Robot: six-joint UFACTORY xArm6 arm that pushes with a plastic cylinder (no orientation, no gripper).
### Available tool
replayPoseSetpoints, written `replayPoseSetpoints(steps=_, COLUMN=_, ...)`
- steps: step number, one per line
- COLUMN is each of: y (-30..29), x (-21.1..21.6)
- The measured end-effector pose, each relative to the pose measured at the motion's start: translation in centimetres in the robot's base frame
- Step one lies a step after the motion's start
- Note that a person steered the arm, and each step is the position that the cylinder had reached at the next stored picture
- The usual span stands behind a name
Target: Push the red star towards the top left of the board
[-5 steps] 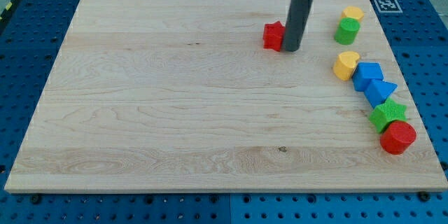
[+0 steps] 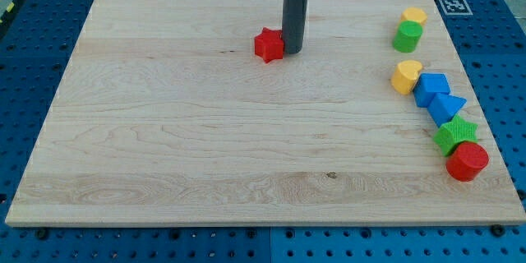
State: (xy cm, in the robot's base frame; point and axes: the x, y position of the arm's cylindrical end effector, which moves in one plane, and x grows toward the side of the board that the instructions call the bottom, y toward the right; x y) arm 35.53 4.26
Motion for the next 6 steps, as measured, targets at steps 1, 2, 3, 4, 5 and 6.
replayPoseSetpoints(steps=1, y=0.2, x=0.8)
replayPoseSetpoints(steps=2, y=-6.2, x=1.7)
replayPoseSetpoints(steps=3, y=-16.4, x=0.1)
replayPoseSetpoints(steps=4, y=-17.7, x=2.2)
replayPoseSetpoints(steps=5, y=-14.3, x=5.9)
replayPoseSetpoints(steps=6, y=-11.3, x=3.3)
